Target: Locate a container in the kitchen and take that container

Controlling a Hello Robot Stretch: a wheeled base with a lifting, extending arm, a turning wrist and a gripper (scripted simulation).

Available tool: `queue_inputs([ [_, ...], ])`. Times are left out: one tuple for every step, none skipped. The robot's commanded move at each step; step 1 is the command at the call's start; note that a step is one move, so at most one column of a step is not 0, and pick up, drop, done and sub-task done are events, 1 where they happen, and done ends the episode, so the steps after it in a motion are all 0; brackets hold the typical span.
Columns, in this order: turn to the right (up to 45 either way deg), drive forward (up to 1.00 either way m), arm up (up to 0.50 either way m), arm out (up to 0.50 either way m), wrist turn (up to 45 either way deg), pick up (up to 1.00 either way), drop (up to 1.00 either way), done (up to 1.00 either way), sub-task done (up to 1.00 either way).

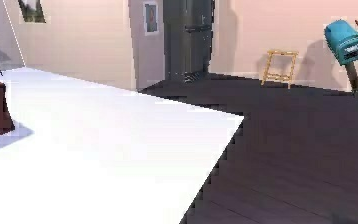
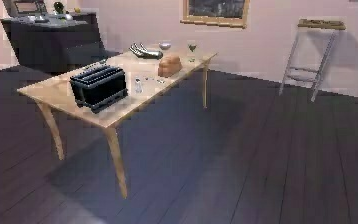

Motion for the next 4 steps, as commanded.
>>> queue_inputs([
  [45.0, 0.0, 0.0, 0.0, 0.0, 0.0, 0.0, 0.0, 0.0],
  [45.0, 0.0, 0.0, 0.0, 0.0, 0.0, 0.0, 0.0, 0.0],
  [24.0, 0.0, 0.0, 0.0, 0.0, 0.0, 0.0, 0.0, 0.0],
  [0.0, 1.0, 0.0, 0.0, 0.0, 0.0, 0.0, 0.0, 0.0],
])
